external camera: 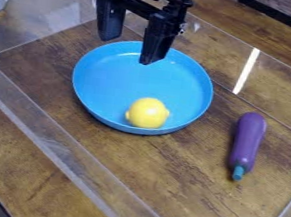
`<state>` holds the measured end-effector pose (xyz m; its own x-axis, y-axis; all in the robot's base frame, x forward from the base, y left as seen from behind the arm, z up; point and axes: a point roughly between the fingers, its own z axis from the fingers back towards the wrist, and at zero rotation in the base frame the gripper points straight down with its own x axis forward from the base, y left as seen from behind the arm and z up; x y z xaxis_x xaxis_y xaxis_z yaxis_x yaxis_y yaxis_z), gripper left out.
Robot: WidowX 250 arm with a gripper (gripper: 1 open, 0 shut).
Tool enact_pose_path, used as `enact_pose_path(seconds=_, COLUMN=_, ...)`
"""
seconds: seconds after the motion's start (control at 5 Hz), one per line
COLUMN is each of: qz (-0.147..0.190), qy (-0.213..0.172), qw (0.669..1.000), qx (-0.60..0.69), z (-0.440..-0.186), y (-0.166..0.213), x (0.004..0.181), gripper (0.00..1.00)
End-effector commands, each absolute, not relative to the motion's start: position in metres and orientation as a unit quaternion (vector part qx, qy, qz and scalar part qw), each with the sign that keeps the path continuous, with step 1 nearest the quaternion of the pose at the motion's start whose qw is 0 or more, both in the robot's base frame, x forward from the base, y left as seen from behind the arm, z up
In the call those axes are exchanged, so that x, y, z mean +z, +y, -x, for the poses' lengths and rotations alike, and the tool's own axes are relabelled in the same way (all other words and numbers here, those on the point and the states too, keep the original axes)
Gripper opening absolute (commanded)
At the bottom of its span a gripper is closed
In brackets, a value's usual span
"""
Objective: Remove the lemon from the blue tray and put it on the table
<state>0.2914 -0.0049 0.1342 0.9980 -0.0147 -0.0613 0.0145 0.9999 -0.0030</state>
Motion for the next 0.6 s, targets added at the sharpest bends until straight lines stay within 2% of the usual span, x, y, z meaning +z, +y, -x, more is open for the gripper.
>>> enact_pose_path(seconds=0.0, qz=0.002, qy=0.037, qw=0.999, qx=-0.014, z=-0.290, y=-0.008, x=0.127, gripper=1.00)
enact_pose_path(seconds=0.4, qz=0.007, qy=0.031, qw=0.998, qx=-0.062, z=-0.287, y=-0.025, x=0.100, gripper=1.00)
